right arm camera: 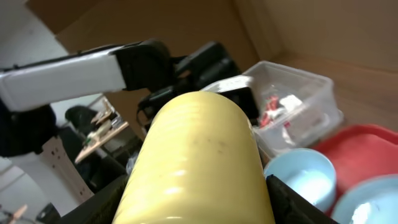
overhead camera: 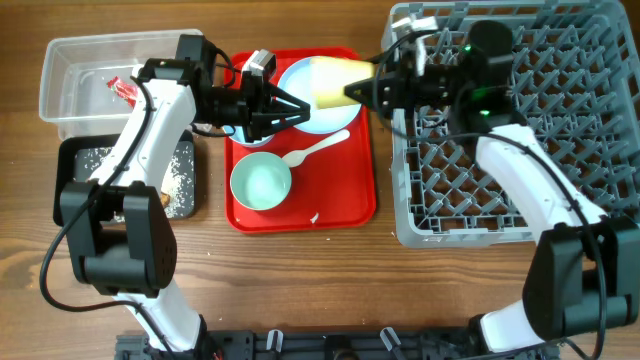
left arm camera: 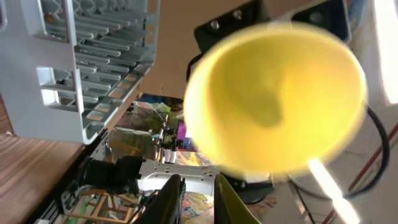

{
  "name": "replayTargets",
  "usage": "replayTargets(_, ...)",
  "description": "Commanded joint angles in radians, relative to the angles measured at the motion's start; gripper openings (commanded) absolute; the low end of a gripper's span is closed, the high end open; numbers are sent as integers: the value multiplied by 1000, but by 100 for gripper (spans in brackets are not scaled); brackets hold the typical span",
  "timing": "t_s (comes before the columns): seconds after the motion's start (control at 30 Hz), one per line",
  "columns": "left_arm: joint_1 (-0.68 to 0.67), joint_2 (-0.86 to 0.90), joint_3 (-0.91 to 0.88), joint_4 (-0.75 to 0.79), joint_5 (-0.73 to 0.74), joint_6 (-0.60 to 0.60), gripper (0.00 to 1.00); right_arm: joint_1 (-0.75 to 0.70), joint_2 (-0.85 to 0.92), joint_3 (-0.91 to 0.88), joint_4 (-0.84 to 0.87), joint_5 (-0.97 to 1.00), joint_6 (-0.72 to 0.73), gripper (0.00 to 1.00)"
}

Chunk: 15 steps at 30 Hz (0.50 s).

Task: Sort waste into correct bins and load items into the dishwasher rack
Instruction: 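Grasp the yellow cup with the right gripper for handover, then carry the yellow cup right and set it in the grey dish rack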

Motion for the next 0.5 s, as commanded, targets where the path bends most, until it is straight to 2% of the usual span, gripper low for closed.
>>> replayTargets(0.0,-3,-19,18,3,-80,13,20,-82,6,17,-53,-13,0,43)
replayTargets(0.1,-2,-19,18,11,-287,13,24,-138,-3,17,-133,27,2,43)
replayTargets(0.13,-2,-19,18,11,-390,13,25,-158,-13,17,-168,48,-4,43)
replayTargets(0.17,-3,-19,18,11,-577,13,25,-184,-33,17,-227,89,-18,43)
replayTargets(0.23,-5,-19,18,10,-782,12,26,-206,-66,17,-299,140,-53,43)
replayTargets(0.33,-8,-19,18,11,-975,12,30,-216,-133,17,-428,266,-108,44)
replayTargets(0.47,-8,-19,18,14,-1112,13,35,-216,-266,18,-657,497,-188,46)
